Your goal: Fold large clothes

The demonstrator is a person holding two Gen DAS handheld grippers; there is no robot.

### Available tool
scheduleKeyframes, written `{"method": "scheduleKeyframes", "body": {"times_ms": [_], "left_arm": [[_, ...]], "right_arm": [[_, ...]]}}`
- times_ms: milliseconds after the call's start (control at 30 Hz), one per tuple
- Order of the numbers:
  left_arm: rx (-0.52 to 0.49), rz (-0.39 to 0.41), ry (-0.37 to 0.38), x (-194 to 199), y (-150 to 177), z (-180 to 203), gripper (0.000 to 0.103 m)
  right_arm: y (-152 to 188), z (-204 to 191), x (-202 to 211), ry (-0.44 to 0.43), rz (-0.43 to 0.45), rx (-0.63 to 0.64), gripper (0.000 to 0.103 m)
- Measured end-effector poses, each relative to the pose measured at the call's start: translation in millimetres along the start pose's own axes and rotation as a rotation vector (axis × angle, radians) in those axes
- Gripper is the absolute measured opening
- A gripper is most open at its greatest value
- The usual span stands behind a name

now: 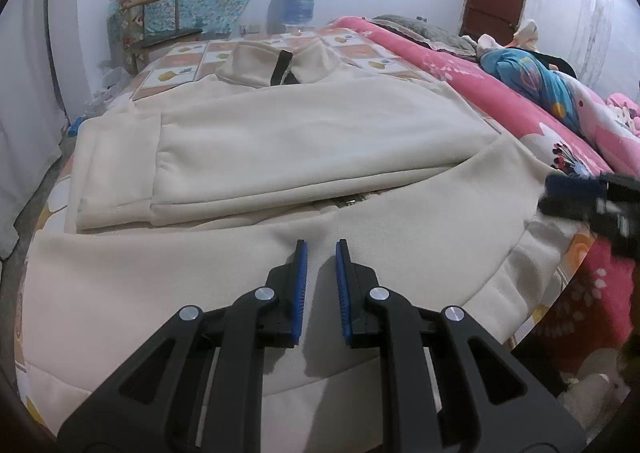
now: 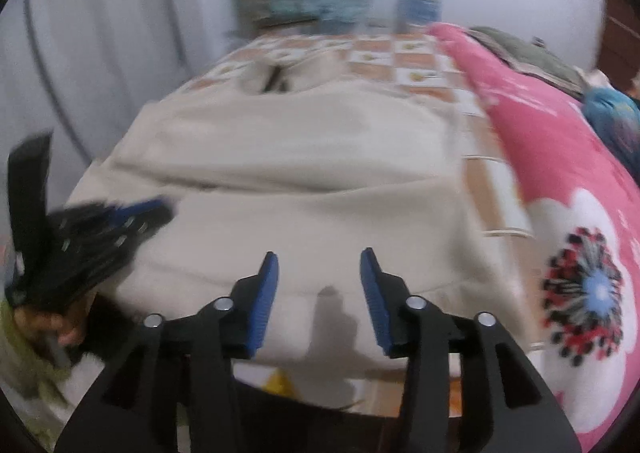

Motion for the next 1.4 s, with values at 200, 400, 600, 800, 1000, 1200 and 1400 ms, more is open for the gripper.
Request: {"method": "scheduleKeyframes", "body": {"times_ms": [200,400,600,800,1000,1200,1400], "left_arm": [[-0.002,-0.009,0.004,1.5,-0.7,0.7,0.014],[-0.019,0.020,0.044,26.7,-5.3,4.2,0.019],[-0.070,-0.027,0.073,40.3,12.8,19.3,0.031],[-0.048,-0.070,0.039,28.6,29.3,16.7,0.039],[-0.046,-0.069,0.032,26.9,28.7,14.8,0.040],[-0.048,-0.070,0.029,25.9,28.7,14.7,0.040],[-0.048,-0.071,0.028,25.7,29.1,14.7,0.040]], "right_arm": [[17.6,-0.8,-24.9,0.038,-0.054,0.011,0.051],[18.9,-1.1,-24.6,0.030,-0.060,0.001,0.051],[18.4,-0.8,-25.7,0.027,-0.061,-0.005,0.052],[18.2,-0.2,-24.3,0.029,-0.071,-0.006,0.052],[12.1,-11.2,-13.6,-0.021,-0.055,-0.011,0.052],[9.1,-28.8,-11.8,-0.051,-0.042,0.033,0.063],[14.9,-36.2,-24.2,-0.038,-0.068,0.057,0.063]]}}
Point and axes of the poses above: each gripper's, at about its wrist camera, not at the fingertips, and x roughly against the way its jaws point, z to its right, y to its underside, the point moved 7 cm from there along -x, roughly the way its jaws point, and after that the axes turned 9 degrees about -x, right-handed, at the moved point
